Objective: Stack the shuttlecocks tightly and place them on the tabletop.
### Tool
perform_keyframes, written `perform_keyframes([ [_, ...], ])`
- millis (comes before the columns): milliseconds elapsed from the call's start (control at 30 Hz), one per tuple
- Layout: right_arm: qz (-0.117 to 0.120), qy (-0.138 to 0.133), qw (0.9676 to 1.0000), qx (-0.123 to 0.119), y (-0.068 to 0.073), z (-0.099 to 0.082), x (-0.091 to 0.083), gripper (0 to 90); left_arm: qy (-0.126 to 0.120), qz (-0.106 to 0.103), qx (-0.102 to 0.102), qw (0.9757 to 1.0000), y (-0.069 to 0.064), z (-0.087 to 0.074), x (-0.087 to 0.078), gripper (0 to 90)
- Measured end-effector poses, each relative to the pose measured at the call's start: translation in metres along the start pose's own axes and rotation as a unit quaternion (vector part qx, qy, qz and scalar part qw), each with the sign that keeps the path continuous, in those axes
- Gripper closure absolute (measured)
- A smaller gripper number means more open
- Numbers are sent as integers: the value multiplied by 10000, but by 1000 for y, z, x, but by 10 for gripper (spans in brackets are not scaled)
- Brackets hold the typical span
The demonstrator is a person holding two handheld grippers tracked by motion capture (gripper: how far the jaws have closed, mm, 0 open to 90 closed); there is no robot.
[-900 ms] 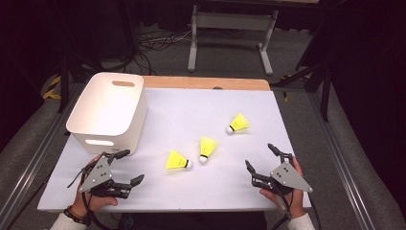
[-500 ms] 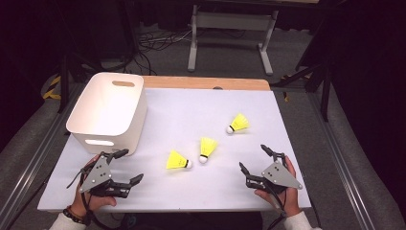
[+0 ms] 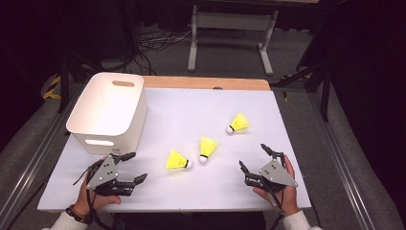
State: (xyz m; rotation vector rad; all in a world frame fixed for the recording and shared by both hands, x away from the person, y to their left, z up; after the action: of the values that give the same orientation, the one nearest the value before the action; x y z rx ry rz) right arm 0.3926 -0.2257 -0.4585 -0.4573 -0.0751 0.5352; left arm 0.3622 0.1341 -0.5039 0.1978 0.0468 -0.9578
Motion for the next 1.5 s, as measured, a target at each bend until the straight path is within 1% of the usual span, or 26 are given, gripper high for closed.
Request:
perform_keyframes([
  [33,0,0,10000,0,0,0,0,137,36,9,27,10000,-1,-1,2,232],
  [67,10,12,10000,1,0,-1,1,137,108,-39,13,9999,-4,-2,6,235],
  [167,70,97,9999,-79,4,-4,2,139,248,-214,26,9995,-10,-5,16,254],
  [200,83,117,9999,-95,5,-4,2,139,273,-274,-23,9992,-12,-6,19,255],
  [300,96,186,9997,-89,5,-7,3,139,414,-473,-11,9980,-17,-9,32,291],
  [333,100,219,9997,-72,5,-8,3,139,481,-590,-23,9971,-20,-10,39,330],
  [367,100,219,9997,-72,5,-8,3,139,481,-590,-23,9971,-20,-10,39,351],
  [400,106,229,9997,-69,5,-9,4,139,522,-675,-43,9963,-22,-11,44,351],
  [467,110,267,9996,-61,6,-11,5,141,592,-822,-57,9948,-25,-13,51,399],
  [500,125,286,9995,-56,6,-11,5,143,634,-865,-62,9942,-26,-14,54,442],
  [533,135,304,9994,-62,6,-12,5,143,699,-871,-19,9937,-26,-15,57,468],
  [567,156,329,9993,-83,7,-13,6,144,732,-891,-54,9933,-26,-16,59,496],
  [600,156,329,9993,-83,7,-13,6,144,779,-937,-82,9925,-26,-17,62,496],
  [700,185,355,9991,-113,8,-14,5,148,842,-1086,-141,9904,-29,-18,67,570],
  [767,188,375,9991,-111,8,-15,5,149,937,-1096,-117,9895,-29,-20,70,607],
  [867,197,398,9990,-110,8,-16,6,150,942,-1169,-152,9886,-30,-19,73,645],
  [933,219,428,9988,-124,9,-16,6,151,961,-1224,-126,9877,-33,-19,77,700],
  [1000,232,433,9987,-158,9,-16,6,152,1024,-1171,-120,9878,-32,-19,79,753],
  [1033,232,433,9987,-158,9,-16,6,152,1024,-1171,-120,9878,-32,-19,79,771],
  [1100,240,446,9986,-170,10,-17,6,154,967,-1166,-140,9884,-32,-18,80,845],
  [1167,248,451,9985,-175,10,-17,6,156,929,-1137,-165,9890,-31,-17,80,872],
  [1300,278,490,9983,-170,11,-18,6,157,887,-1016,-45,9909,-26,-12,77,897],
  [1333,288,496,9982,-172,11,-18,6,157,841,-924,-23,9922,-22,-9,75,898],
  [1367,289,503,9981,-189,11,-18,6,157,829,-868,-43,9928,-19,-7,74,900],
  [1433,290,504,9981,-195,11,-18,6,157,807,-690,21,9943,-10,-2,69,900],
  [1500,298,521,9980,-185,11,-19,6,157,805,-419,82,9958,0,4,64,898],
])
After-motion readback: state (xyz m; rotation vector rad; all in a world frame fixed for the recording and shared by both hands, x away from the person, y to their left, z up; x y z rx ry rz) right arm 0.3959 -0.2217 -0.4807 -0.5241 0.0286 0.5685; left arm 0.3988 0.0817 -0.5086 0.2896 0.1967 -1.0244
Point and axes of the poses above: each handheld gripper's, and its own axes: x roughly forward along the jaws, z roughly out of its top, y roughly to its left, the point moved 10 cm from there along x, roughly forward along the jaws, and after that the axes turned 13 degrees about -y, right-handed, at the moved point
